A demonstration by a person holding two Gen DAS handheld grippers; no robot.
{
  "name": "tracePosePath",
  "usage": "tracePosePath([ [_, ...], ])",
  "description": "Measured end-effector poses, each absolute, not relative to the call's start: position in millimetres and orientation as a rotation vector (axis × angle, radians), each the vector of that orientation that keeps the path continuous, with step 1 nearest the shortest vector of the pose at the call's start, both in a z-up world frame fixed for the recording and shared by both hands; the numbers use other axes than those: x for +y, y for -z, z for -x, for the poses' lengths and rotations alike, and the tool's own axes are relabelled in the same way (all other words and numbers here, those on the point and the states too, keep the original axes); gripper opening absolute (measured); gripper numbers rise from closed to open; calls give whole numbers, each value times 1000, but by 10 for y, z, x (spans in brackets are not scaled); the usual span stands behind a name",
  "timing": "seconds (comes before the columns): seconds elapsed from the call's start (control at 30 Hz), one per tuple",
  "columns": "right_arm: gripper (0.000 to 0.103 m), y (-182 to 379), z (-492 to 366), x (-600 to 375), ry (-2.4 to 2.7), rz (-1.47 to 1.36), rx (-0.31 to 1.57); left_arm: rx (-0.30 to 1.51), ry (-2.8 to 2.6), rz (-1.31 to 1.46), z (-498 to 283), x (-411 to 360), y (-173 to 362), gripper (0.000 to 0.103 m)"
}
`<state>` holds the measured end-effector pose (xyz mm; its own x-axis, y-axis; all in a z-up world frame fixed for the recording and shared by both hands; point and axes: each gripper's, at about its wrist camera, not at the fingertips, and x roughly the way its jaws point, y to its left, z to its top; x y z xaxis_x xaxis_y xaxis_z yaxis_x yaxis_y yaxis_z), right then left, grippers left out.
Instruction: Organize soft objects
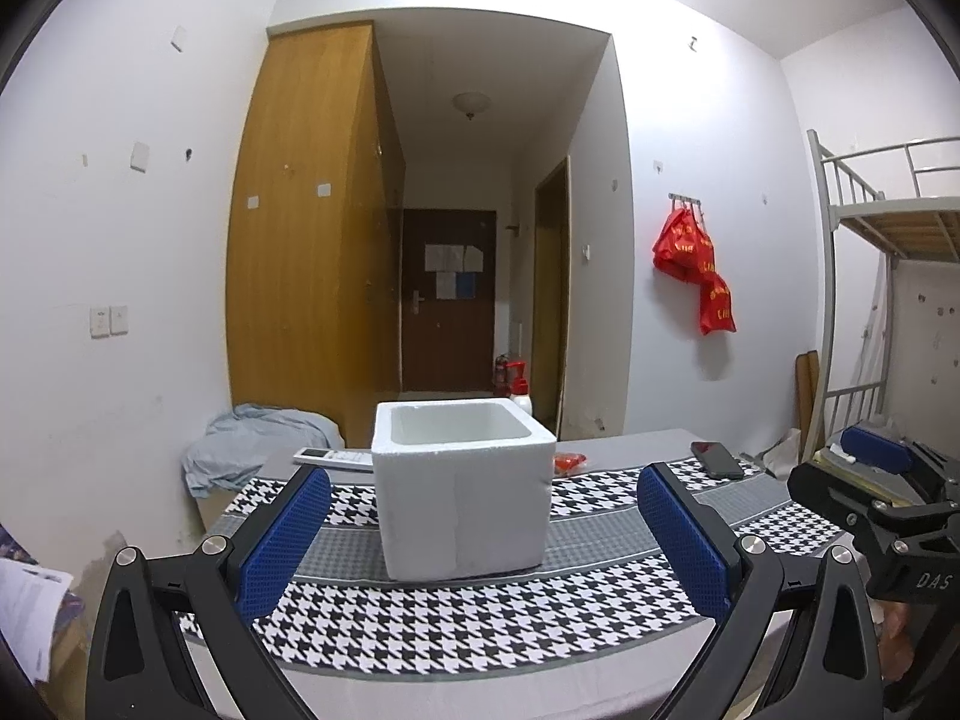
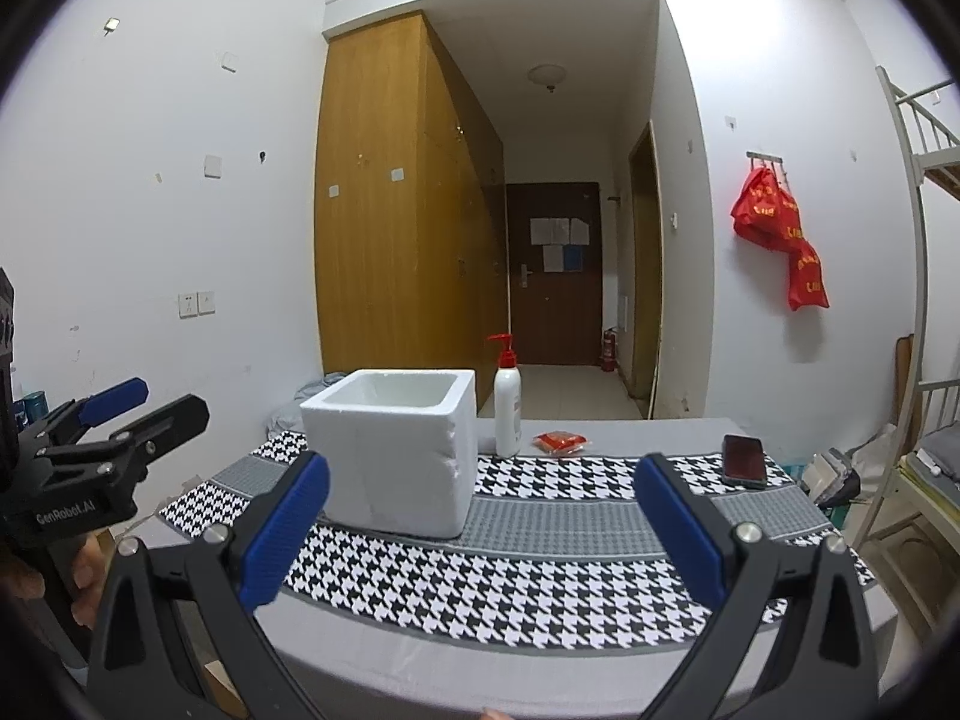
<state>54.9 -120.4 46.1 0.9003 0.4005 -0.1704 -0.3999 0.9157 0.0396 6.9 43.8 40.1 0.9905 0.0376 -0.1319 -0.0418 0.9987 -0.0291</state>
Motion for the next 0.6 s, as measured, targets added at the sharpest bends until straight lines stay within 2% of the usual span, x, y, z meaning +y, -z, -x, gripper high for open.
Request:
tracePosePath([
  [0.6,103,-27,-191,-1274,-408,-39,198,153,-41,3,260,300,80,102],
])
